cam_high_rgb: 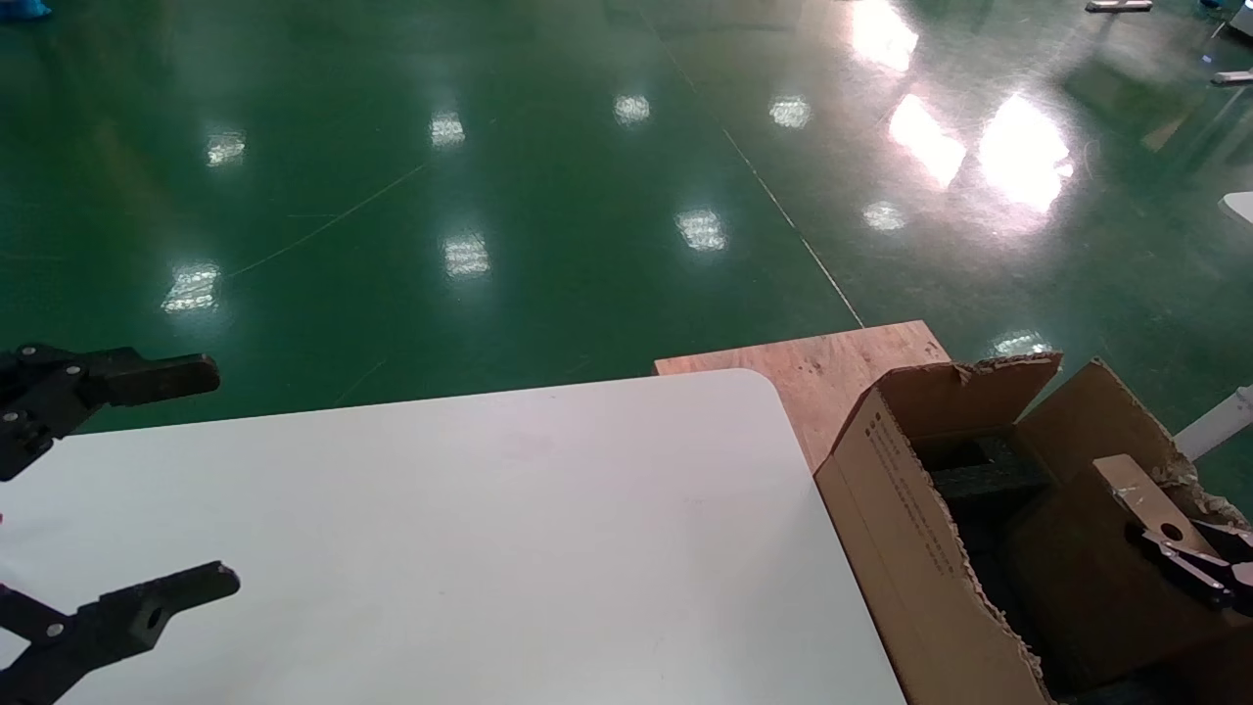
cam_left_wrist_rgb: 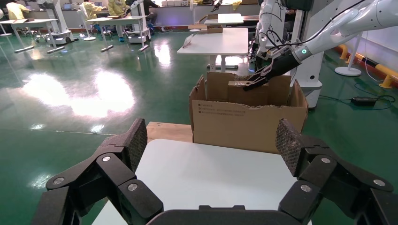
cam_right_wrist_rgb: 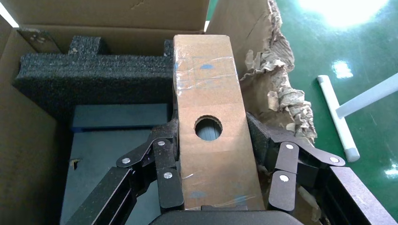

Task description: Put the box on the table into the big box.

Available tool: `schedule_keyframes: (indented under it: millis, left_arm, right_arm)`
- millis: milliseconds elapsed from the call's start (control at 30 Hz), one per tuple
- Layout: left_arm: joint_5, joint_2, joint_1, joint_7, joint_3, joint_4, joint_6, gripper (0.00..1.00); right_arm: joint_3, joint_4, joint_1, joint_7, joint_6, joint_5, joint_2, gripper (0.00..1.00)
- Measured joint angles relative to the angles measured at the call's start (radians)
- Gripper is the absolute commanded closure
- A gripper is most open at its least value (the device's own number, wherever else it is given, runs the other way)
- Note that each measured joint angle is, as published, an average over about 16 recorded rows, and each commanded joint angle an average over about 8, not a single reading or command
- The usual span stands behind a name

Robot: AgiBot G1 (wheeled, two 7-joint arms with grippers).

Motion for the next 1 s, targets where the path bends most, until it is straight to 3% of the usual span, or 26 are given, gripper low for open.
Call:
schedule_keyframes:
  millis: [1000]
  left_arm:
    - [0.0, 0.0, 0.0, 0.0, 0.0, 0.0, 0.0, 0.0]
  right_arm:
    - [0.007, 0.023, -0.006, -0.01, -0.004, 0.004, -0.009, 0.0]
